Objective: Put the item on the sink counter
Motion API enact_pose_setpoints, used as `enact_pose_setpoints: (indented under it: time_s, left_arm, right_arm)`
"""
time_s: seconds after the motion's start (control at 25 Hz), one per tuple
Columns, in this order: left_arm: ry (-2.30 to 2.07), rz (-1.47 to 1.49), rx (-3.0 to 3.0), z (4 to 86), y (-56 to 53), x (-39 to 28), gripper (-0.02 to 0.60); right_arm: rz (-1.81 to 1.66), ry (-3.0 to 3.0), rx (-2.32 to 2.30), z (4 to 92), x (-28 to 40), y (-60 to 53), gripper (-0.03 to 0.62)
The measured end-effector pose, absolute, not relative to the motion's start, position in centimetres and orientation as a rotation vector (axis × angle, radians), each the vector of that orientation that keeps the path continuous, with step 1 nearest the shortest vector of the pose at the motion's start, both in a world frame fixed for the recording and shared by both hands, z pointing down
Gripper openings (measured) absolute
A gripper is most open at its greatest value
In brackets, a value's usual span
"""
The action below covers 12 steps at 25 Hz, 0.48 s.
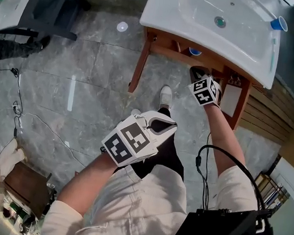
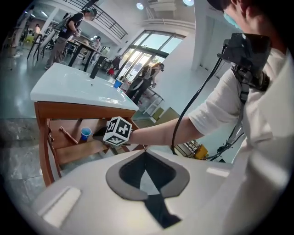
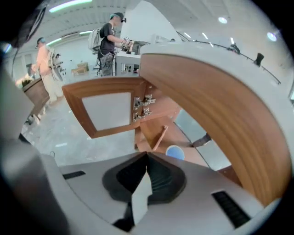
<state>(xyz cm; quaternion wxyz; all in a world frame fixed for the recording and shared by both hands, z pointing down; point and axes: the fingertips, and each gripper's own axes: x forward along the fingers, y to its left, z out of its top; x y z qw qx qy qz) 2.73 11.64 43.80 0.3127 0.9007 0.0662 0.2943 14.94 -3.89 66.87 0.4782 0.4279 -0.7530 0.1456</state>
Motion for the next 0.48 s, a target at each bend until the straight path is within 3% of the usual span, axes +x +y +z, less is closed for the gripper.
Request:
enact_pose_setpoints:
  time_s: [0.2,0.48]
  left_arm:
    - [0.195,0.783,2.427,40.3,13.7,1.5,0.005]
    - [0.246,0.818,2.494,37.4,16.7,-0.8,0.005]
  right_arm:
    - [0.673,-1.925,1.142,59.8,11.9,0.3,0.005]
    - [0.799,-1.962,1.268,49.8,9.1,6.7,0.003]
